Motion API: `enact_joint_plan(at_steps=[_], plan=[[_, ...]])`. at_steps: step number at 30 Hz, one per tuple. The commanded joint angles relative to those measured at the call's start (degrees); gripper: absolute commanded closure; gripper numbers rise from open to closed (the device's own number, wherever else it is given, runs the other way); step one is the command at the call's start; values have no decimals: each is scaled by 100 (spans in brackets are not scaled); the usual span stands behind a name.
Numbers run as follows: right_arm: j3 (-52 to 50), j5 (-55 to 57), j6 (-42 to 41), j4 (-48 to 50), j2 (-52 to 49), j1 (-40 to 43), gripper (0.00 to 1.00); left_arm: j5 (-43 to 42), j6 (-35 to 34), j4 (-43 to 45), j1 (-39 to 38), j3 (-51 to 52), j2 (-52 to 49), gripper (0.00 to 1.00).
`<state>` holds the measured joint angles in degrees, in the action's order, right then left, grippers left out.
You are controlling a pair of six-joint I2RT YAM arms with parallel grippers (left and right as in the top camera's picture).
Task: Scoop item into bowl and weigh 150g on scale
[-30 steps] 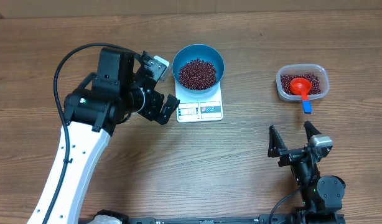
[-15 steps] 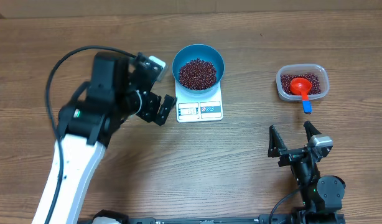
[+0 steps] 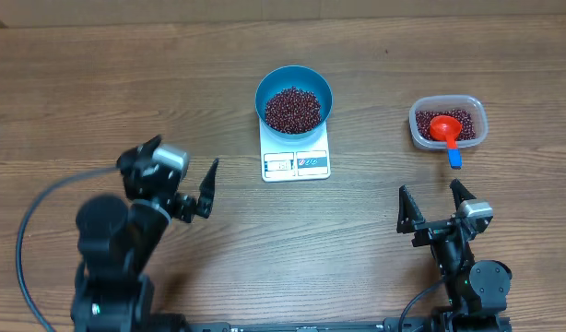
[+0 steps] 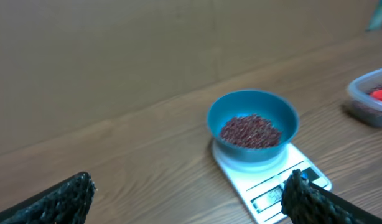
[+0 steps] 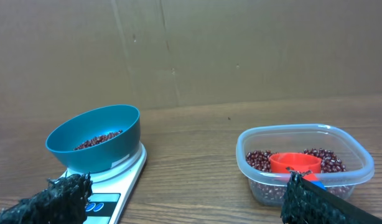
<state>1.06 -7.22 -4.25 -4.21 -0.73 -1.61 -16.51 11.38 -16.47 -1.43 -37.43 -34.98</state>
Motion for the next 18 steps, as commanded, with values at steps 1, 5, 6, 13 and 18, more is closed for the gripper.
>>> enact_joint_plan(at_steps=[1,5,6,13,18], plan=[[-61,33,2,26,57,-31,0,-4,63,442,317,837,846,1],[-61,33,2,26,57,-31,0,72,70,1060,415,1574,1534,1],[-61,33,2,26,57,-31,0,127,70,1193,415,1746,1687,0],[-61,33,2,26,57,-31,0,210,70,1976,411,2861,2649,1],[-61,33,2,26,57,-31,0,282,70,2017,404,3327,3128,1]])
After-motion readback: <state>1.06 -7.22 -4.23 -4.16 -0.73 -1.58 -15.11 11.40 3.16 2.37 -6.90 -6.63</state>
